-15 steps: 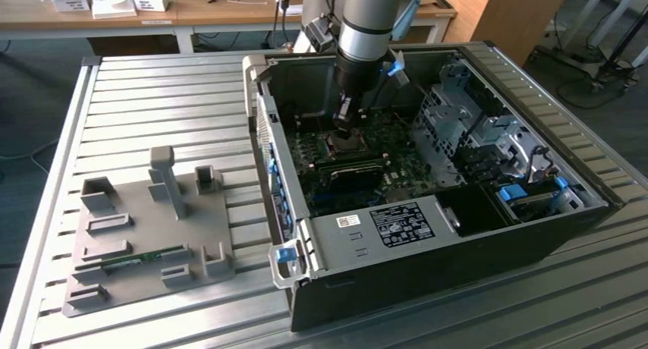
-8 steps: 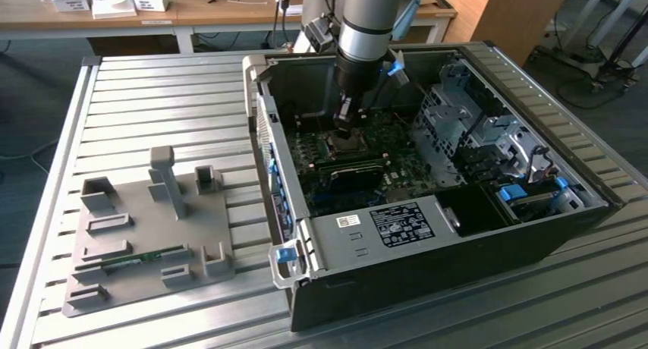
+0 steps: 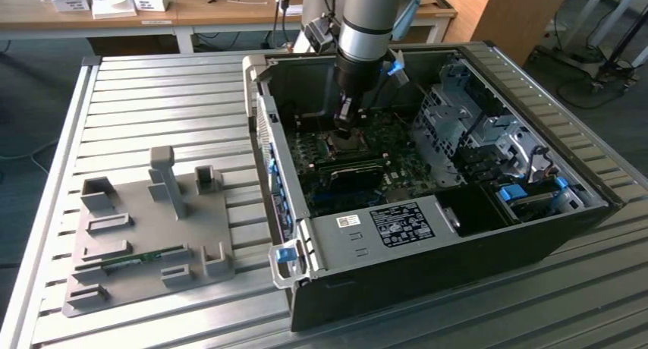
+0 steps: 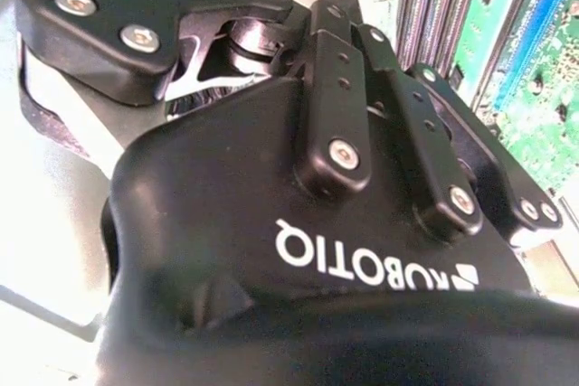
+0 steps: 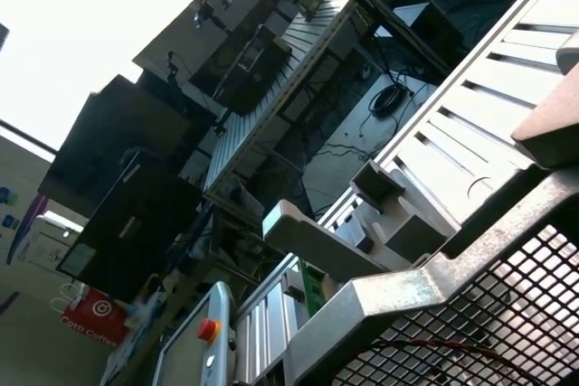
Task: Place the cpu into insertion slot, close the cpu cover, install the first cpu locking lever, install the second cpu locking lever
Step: 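Install the first cpu locking lever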
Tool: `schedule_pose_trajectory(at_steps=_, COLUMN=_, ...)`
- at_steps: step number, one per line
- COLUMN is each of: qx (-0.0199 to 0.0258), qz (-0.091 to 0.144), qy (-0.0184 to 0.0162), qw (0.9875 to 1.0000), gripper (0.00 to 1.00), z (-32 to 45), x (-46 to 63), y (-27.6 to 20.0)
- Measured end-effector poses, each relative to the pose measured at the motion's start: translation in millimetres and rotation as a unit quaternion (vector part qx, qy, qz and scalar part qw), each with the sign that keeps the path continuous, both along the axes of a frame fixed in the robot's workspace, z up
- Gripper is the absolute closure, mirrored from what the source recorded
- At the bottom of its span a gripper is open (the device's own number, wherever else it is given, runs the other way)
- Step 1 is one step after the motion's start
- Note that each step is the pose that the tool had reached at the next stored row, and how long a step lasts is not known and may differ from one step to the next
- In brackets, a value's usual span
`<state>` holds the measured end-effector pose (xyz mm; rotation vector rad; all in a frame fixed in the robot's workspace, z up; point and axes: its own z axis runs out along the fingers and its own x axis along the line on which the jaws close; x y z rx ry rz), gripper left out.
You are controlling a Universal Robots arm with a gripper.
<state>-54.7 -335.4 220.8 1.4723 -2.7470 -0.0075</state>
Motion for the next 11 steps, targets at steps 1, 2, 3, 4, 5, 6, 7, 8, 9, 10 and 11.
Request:
schedule_pose_trajectory(at_steps=1, qx=0.0000, qz=0.001, qy=0.0000, qw=1.0000, gripper=0.89, z=0.0, x=0.0, y=0.0)
schedule_pose_trajectory(at_steps=2, qx=0.0000, qz=0.002, qy=0.0000, qw=1.0000, gripper=0.89, z=0.0, x=0.0, y=0.0)
schedule_pose_trajectory(at_steps=3, qx=0.0000, qz=0.003, qy=0.0000, qw=1.0000, gripper=0.89, z=0.0, x=0.0, y=0.0)
schedule_pose_trajectory(at_steps=4, qx=0.0000, qz=0.004, qy=0.0000, qw=1.0000, gripper=0.89, z=0.0, x=0.0, y=0.0)
schedule_pose_trajectory(at_steps=5, qx=0.0000, qz=0.005, qy=0.0000, qw=1.0000, gripper=0.89, z=0.0, x=0.0, y=0.0)
schedule_pose_trajectory(at_steps=6, qx=0.0000, qz=0.006, qy=0.0000, qw=1.0000, gripper=0.89, z=0.0, x=0.0, y=0.0)
schedule_pose_trajectory(at_steps=7, qx=0.0000, qz=0.007, qy=0.0000, qw=1.0000, gripper=0.89, z=0.0, x=0.0, y=0.0)
schedule_pose_trajectory(at_steps=8, qx=0.0000, qz=0.008, qy=0.0000, qw=1.0000, gripper=0.89, z=0.0, x=0.0, y=0.0)
schedule_pose_trajectory(at_steps=9, qx=0.0000, qz=0.009, qy=0.0000, qw=1.0000, gripper=0.89, z=0.0, x=0.0, y=0.0)
schedule_pose_trajectory(at_steps=10, qx=0.0000, qz=0.009, qy=0.0000, qw=1.0000, gripper=0.89, z=0.0, x=0.0, y=0.0)
schedule_pose_trajectory(at_steps=11, qx=0.0000, qz=0.010, qy=0.0000, qw=0.9999, gripper=0.89, z=0.0, x=0.0, y=0.0)
